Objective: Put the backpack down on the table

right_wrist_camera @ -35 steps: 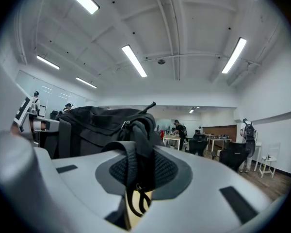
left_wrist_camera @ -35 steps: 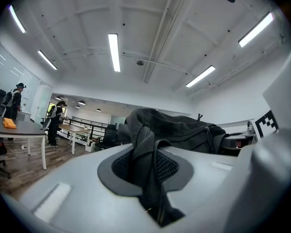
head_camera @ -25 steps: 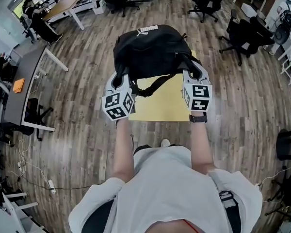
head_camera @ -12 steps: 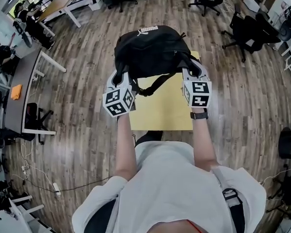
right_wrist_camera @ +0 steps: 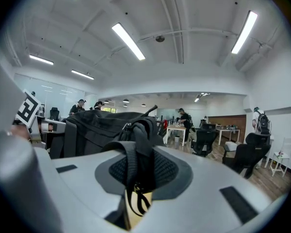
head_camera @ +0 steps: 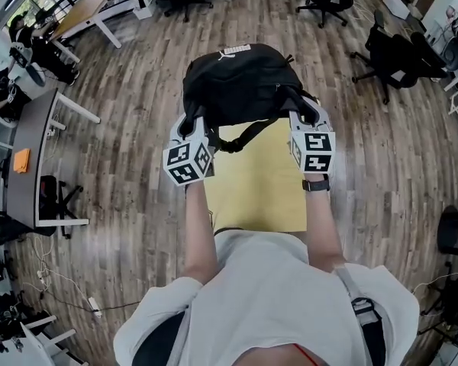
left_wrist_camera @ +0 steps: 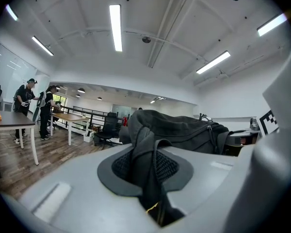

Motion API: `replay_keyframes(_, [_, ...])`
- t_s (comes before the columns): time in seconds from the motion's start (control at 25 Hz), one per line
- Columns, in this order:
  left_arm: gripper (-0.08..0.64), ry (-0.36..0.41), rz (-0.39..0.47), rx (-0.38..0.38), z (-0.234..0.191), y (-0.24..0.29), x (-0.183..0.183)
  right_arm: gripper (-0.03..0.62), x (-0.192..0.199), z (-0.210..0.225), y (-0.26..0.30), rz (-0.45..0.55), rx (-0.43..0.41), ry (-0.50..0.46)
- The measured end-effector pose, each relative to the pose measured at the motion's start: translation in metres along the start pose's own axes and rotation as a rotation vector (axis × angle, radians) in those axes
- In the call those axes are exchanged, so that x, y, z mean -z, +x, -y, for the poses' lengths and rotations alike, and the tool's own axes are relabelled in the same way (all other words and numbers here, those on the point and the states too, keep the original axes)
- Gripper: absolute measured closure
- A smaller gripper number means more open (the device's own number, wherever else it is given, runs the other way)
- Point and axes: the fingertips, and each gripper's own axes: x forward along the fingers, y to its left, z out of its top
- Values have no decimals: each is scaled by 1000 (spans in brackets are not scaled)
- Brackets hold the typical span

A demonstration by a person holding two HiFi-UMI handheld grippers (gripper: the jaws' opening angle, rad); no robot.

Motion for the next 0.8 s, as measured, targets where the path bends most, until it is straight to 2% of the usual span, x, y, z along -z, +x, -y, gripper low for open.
replay_keyframes(0.32, [500,8,-63,3,-24,46,23,518,26,6,56,-57,-7,27])
replay_keyframes(0.8, [500,-24,-218,6,-45,90,94,517,99,8,103,-211,4,68])
